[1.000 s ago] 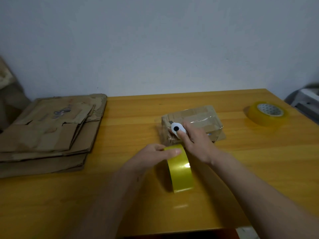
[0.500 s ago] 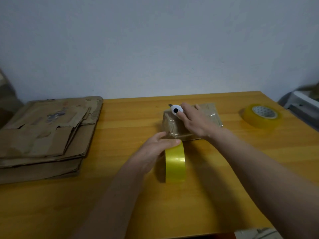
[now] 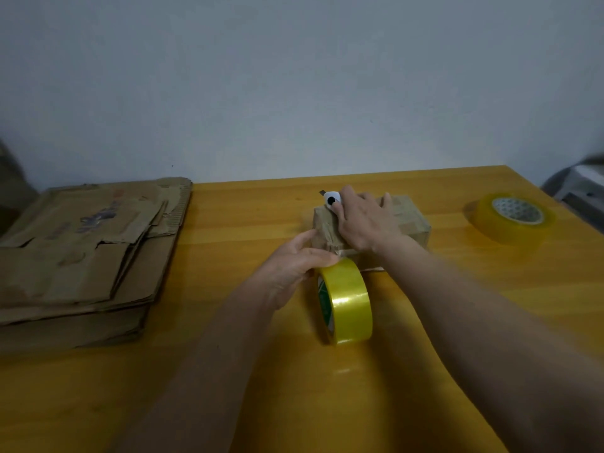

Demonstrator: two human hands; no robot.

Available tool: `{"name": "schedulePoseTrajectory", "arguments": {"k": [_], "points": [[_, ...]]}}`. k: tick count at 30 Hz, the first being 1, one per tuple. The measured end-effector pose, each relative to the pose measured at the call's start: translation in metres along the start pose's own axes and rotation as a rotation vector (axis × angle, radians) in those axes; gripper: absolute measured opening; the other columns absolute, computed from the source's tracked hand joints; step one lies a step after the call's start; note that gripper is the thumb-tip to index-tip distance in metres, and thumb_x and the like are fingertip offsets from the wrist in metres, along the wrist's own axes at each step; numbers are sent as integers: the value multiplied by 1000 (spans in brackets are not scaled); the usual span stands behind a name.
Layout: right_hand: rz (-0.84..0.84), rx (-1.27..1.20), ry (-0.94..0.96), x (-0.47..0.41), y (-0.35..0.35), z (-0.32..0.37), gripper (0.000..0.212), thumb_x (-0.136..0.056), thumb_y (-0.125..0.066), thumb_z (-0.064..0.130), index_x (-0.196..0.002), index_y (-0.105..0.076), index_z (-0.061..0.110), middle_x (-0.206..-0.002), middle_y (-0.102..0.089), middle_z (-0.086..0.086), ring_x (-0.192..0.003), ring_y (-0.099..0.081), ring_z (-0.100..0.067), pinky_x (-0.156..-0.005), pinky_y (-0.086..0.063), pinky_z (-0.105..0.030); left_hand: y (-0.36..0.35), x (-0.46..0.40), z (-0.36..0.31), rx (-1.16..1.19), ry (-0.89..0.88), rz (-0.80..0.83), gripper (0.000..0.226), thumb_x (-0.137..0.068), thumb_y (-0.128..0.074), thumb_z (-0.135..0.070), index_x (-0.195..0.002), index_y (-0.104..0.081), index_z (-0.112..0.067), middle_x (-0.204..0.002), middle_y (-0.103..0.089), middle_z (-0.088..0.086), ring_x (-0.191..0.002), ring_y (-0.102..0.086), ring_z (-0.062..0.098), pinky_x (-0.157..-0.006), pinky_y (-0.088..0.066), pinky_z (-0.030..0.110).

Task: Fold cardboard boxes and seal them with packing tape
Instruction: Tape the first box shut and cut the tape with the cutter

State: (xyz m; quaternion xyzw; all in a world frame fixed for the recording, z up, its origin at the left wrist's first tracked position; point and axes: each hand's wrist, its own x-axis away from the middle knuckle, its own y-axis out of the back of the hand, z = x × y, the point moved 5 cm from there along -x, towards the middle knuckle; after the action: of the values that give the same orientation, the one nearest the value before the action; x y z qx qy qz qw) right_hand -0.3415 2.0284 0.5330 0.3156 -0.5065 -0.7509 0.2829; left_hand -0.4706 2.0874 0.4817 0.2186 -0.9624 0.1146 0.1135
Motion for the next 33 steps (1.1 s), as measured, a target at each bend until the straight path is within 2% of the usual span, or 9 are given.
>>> {"name": "schedulePoseTrajectory", "arguments": {"k": [6, 10, 14, 18, 22, 25, 27, 30, 33], "points": [[-81, 43, -7, -1, -3, 4, 21, -102, -20, 33, -96, -34, 19, -102, -60, -11, -109, -51, -34, -112, -15, -58, 1, 1, 7, -207, 66, 38, 91, -56, -84, -40, -137, -50, -16, -113, -72, 1, -114, -62, 21, -109, -40, 44], [-49, 14, -20, -4, -4, 1, 21, -102, -19, 33, -96, -32, 18, -101, -59, -13, -110, -51, -33, -115, -11, -58, -4, 2, 9, -236, 107, 59, 56, -64, -79, -33, -115, -67, -16, -114, -71, 4, -114, -63, 24, -110, -38, 45], [22, -26, -46, -11, -3, -2, 21, -102, -18, 33, -97, -32, 17, -101, -59, -14, -112, -49, -33, -115, -7, -56, -6, 1, 4, -141, 76, -2, 69, -70, -82, -15, -131, -50, -14, -116, -69, 10, -109, -66, 25, -104, -46, 45], [31, -56, -48, -13, -4, -5, 21, -102, -19, 32, -96, -32, 17, -102, -59, -15, -113, -48, -33, -116, -5, -55, -3, 6, 0, -102, -24, -195, 112, -70, -83, -5, -152, -12, -33, -127, -54, 13, -109, -59, 23, -95, -50, 40], [28, -179, -41, -16, -1, -9, 20, -102, -24, 31, -96, -34, 15, -91, -57, -7, -102, -49, -31, -114, -11, -50, -7, 6, -4, -143, -118, -191, 89, -72, -82, -5, -142, -38, -38, -118, -53, 8, -104, -62, 24, -85, -56, 39], [-11, -407, -27, -10, 12, -14, 18, -103, -33, 29, -100, -38, 12, -73, -43, 4, -82, -41, -26, -80, -36, -36, -8, 3, -6, -164, -150, -175, 62, -70, -81, -10, -121, -62, -41, -114, -59, 8, -106, -64, 28, -97, -51, 46], [-79, -546, -6, 1, 27, -17, 16, -102, -40, 28, -97, -39, 13, -71, -40, 4, -73, -39, -22, -56, -30, -26, -9, 3, -7, -170, -156, -170, 55, -75, -76, -5, -117, -66, -39, -112, -60, 4, -103, -64, 24, -99, -49, 42], [-233, -579, 41, 28, 51, -26, 17, -96, -54, 24, -84, -46, 15, -67, -45, 6, -61, -41, -15, -49, -31, -15, -13, 3, -9, -150, -161, -151, 56, -84, -63, 8, -127, -61, -27, -109, -58, -1, -90, -62, 17, -94, -49, 34], [-130, -668, 105, 60, 53, -33, 18, -89, -64, 13, -77, -61, 26, -66, -64, 2, -63, -60, -20, -57, -42, -22, -17, 3, -11, -155, -158, -133, 60, -84, -53, 17, -127, -60, -25, -114, -58, 4, -88, -59, 15, -83, -52, 28]]}}
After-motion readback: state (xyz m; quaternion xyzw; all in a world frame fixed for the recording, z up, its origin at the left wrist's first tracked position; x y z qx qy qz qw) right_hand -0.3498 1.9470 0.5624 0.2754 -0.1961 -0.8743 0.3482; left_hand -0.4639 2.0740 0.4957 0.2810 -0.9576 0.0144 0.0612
